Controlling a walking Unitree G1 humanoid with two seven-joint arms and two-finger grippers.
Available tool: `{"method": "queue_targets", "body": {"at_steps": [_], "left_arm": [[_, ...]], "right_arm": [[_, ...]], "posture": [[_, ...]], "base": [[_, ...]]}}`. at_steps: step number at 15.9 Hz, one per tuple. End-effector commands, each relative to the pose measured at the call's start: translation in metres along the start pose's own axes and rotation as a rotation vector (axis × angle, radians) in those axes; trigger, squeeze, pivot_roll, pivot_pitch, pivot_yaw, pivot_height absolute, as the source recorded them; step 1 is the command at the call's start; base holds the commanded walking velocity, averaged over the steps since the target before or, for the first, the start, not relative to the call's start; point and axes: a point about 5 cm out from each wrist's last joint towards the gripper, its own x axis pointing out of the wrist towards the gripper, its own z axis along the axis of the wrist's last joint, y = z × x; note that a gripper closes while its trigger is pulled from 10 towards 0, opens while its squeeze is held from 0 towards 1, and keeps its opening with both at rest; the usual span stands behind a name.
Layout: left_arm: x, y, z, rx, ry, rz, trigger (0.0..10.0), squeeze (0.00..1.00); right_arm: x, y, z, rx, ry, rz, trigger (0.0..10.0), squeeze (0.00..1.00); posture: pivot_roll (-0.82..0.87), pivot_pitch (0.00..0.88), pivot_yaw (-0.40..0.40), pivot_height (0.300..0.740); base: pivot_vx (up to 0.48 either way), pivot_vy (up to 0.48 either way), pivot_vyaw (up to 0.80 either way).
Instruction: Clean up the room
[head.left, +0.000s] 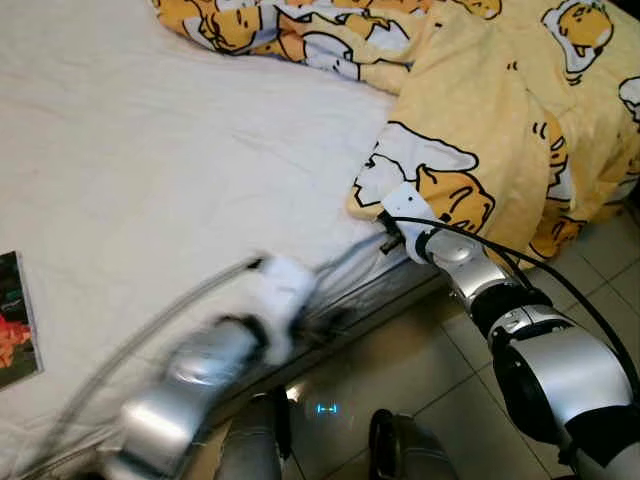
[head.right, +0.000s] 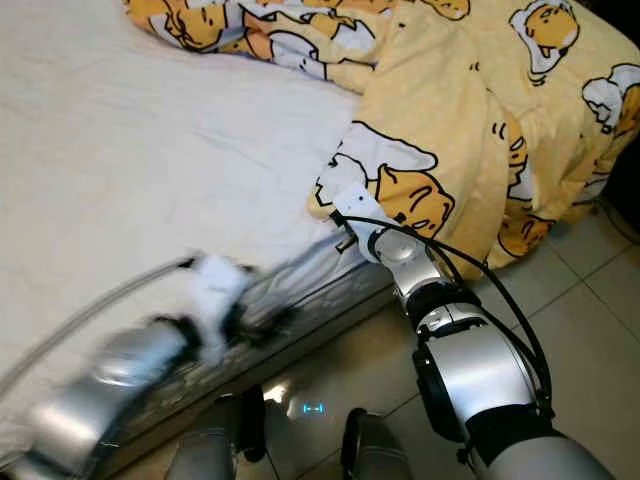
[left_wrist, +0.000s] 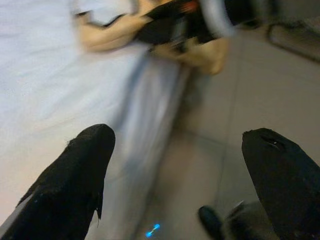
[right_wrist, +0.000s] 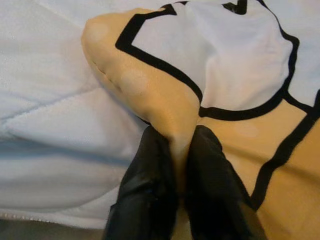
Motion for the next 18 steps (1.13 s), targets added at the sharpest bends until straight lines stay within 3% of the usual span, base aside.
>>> {"method": "queue_targets", "body": {"at_steps": [1,2,4,7,9,10,11,12,14,15,16,18], "left_arm": [[0.008,-0.005,-0.010,-0.010,0.048,0.042,10.0,0.00],[0.016,-0.008,-0.012,-0.025,0.059,0.075,10.0,0.00],[0.050,-0.020,-0.024,-0.015,0.102,0.115,10.0,0.00],[0.070,-0.033,-0.038,0.005,0.101,0.045,10.0,0.00],[0.073,-0.037,-0.041,-0.013,0.079,0.027,10.0,0.00],[0.042,-0.005,-0.033,-0.032,0.045,0.060,10.0,0.00],[-0.013,0.035,-0.024,-0.001,0.021,0.102,10.0,0.00],[-0.036,0.055,-0.027,0.010,0.031,0.134,10.0,0.00],[-0.053,0.081,-0.041,-0.003,0.043,0.179,10.0,0.00],[-0.050,0.083,-0.048,-0.021,0.022,0.134,10.0,0.00],[-0.040,0.070,-0.051,-0.033,0.006,0.057,10.0,0.00],[-0.038,0.062,-0.051,-0.037,0.017,0.009,10.0,0.00]], "right_arm": [[-0.001,0.005,-0.009,0.016,0.016,0.024,0.0,0.00],[-0.001,0.006,-0.009,0.018,0.012,0.030,0.0,0.00],[-0.001,0.009,-0.008,0.012,-0.012,0.063,0.0,0.00],[-0.003,0.003,-0.006,-0.003,-0.027,0.062,0.0,0.00],[-0.003,0.001,-0.005,-0.001,-0.029,0.055,0.0,0.00],[-0.003,0.000,-0.005,0.001,-0.029,0.052,0.0,0.00],[-0.004,-0.001,-0.006,0.003,-0.029,0.052,0.0,0.00],[-0.004,-0.001,-0.006,0.005,-0.030,0.053,0.0,0.00],[-0.004,0.001,-0.007,0.008,-0.030,0.057,0.0,0.00],[-0.004,0.003,-0.008,0.010,-0.030,0.061,0.0,0.00],[-0.003,0.003,-0.008,0.011,-0.031,0.064,0.0,0.00],[-0.004,0.002,-0.006,0.014,-0.037,0.067,0.0,0.00]], "posture": [[0.19,0.262,0.023,0.740],[0.19,0.253,0.023,0.740],[0.15,0.215,0.019,0.740],[0.13,0.203,0.027,0.740],[0.13,0.205,0.026,0.740],[0.13,0.206,0.026,0.740],[0.14,0.204,0.024,0.740],[0.14,0.202,0.023,0.740],[0.14,0.204,0.023,0.740],[0.14,0.202,0.022,0.740],[0.13,0.199,0.021,0.740],[0.13,0.202,0.019,0.740]], "base": [[0.000,0.000,0.00],[0.000,0.000,0.00],[0.000,0.000,0.00],[0.000,0.000,0.00],[0.000,0.000,0.00],[0.000,0.000,0.00],[0.000,0.000,0.00],[0.000,0.000,0.00],[0.000,0.000,0.00],[0.000,0.000,0.00],[0.000,0.000,0.00],[0.000,0.000,0.00]]}}
